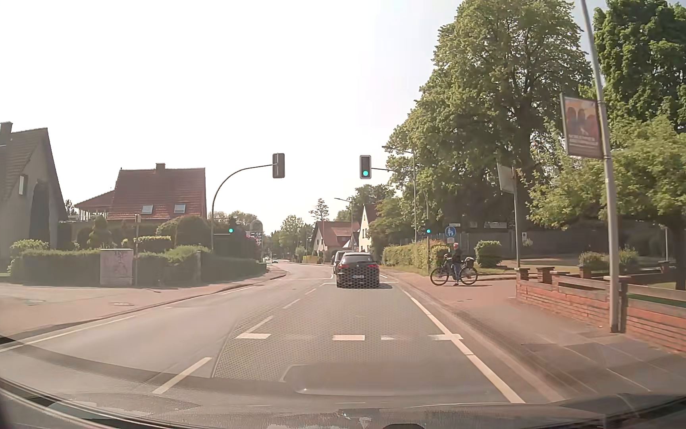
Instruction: Follow the waypoints while adhering to traffic rules and regulations
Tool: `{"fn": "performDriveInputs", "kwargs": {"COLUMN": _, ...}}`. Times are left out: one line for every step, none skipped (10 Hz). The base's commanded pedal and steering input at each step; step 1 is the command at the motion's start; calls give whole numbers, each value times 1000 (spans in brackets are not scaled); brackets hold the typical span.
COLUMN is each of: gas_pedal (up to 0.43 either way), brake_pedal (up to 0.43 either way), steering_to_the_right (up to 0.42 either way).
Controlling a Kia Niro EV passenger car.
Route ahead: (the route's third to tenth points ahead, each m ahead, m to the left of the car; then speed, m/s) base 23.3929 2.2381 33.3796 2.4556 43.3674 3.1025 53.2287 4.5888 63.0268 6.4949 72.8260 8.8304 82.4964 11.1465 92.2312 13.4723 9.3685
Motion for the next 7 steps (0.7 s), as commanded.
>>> {"fn": "performDriveInputs", "kwargs": {"gas_pedal": 248, "brake_pedal": 0, "steering_to_the_right": -6}}
{"fn": "performDriveInputs", "kwargs": {"gas_pedal": 248, "brake_pedal": 0, "steering_to_the_right": -6}}
{"fn": "performDriveInputs", "kwargs": {"gas_pedal": 248, "brake_pedal": 0, "steering_to_the_right": -6}}
{"fn": "performDriveInputs", "kwargs": {"gas_pedal": 248, "brake_pedal": 0, "steering_to_the_right": -5}}
{"fn": "performDriveInputs", "kwargs": {"gas_pedal": 248, "brake_pedal": 0, "steering_to_the_right": -5}}
{"fn": "performDriveInputs", "kwargs": {"gas_pedal": 248, "brake_pedal": 0, "steering_to_the_right": -5}}
{"fn": "performDriveInputs", "kwargs": {"gas_pedal": 248, "brake_pedal": 0, "steering_to_the_right": -5}}
